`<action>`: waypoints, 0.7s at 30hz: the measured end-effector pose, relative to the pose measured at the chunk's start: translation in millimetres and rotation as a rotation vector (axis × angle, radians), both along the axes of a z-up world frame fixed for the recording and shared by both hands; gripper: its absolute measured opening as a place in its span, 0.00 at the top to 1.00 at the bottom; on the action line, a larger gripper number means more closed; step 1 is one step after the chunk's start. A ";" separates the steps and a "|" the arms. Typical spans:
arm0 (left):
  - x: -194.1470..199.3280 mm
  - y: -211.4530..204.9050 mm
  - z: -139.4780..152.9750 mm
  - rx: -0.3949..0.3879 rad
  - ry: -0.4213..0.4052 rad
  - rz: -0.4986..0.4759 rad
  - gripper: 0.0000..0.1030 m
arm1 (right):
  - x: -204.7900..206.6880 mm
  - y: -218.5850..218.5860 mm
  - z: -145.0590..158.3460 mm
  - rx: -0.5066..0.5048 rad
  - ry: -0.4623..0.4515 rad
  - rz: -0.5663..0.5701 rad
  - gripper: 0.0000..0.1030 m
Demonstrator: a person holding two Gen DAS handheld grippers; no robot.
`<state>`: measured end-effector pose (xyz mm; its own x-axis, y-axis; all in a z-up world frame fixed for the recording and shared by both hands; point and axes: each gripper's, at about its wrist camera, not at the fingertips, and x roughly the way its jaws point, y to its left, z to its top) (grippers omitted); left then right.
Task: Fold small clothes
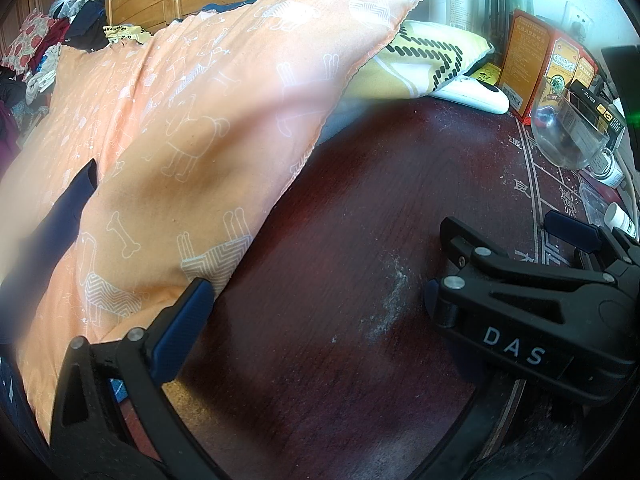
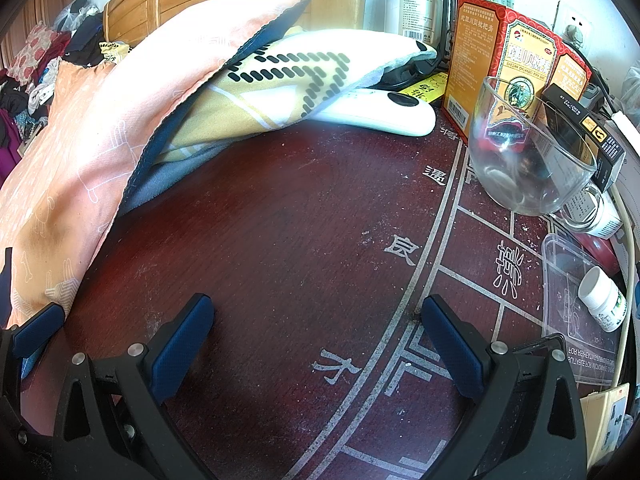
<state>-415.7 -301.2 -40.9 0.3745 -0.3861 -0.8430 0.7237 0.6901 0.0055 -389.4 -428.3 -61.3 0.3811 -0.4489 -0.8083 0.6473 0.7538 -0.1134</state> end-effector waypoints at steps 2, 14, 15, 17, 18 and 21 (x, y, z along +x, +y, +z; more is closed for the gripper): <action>-7.4 -0.1 2.1 0.000 0.000 0.000 0.00 | 1.0 -1.4 -0.6 0.000 0.000 0.000 0.00; -54.6 -4.5 14.7 -0.005 0.006 -0.111 0.00 | -1.6 1.4 1.5 0.000 -0.001 -0.007 0.00; -64.6 -2.8 17.5 -0.006 0.009 -0.139 0.00 | -2.1 2.6 2.1 0.000 0.000 -0.006 0.00; -75.0 15.7 27.6 -0.017 0.037 -0.198 0.00 | 3.6 -3.0 -0.2 0.003 -0.004 -0.005 0.00; -81.1 22.3 31.9 -0.040 0.068 -0.239 0.00 | 3.9 -3.3 -0.1 0.005 -0.006 -0.005 0.00; -104.3 55.8 55.4 -0.159 0.175 -0.285 0.00 | 3.0 -5.1 2.2 0.017 -0.026 0.009 0.00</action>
